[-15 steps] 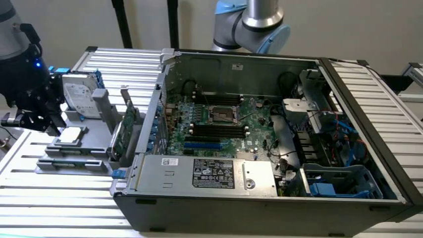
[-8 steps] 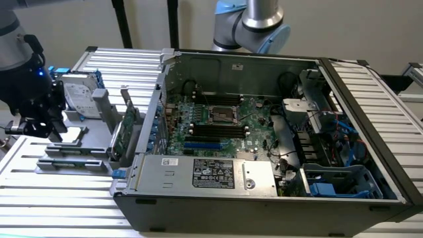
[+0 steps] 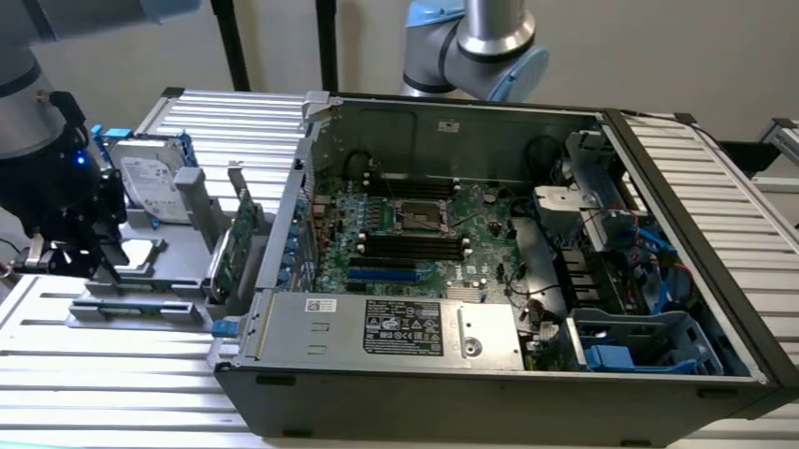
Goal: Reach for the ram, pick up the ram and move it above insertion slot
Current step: 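Pick up the ram and move it above insertion slot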
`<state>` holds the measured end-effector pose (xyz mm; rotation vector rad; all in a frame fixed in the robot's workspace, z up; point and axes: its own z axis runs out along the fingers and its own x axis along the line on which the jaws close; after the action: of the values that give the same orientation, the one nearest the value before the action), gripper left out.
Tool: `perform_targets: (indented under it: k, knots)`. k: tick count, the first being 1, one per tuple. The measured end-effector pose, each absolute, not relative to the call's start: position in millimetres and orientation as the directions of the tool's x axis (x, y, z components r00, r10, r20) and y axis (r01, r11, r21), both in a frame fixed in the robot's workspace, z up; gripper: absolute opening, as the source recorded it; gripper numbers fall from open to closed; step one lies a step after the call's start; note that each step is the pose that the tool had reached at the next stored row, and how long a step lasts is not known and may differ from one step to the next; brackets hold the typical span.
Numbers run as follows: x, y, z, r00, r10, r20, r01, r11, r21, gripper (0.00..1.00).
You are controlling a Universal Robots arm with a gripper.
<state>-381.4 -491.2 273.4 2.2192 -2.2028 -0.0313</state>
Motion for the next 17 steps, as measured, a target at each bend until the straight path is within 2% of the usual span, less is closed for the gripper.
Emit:
perform_targets:
  k: [17]
  knots:
    - [-381.1, -493.4, 242.4, 0.007, -1.0, -0.004, -1.0, -0.007, 0.024, 0.31]
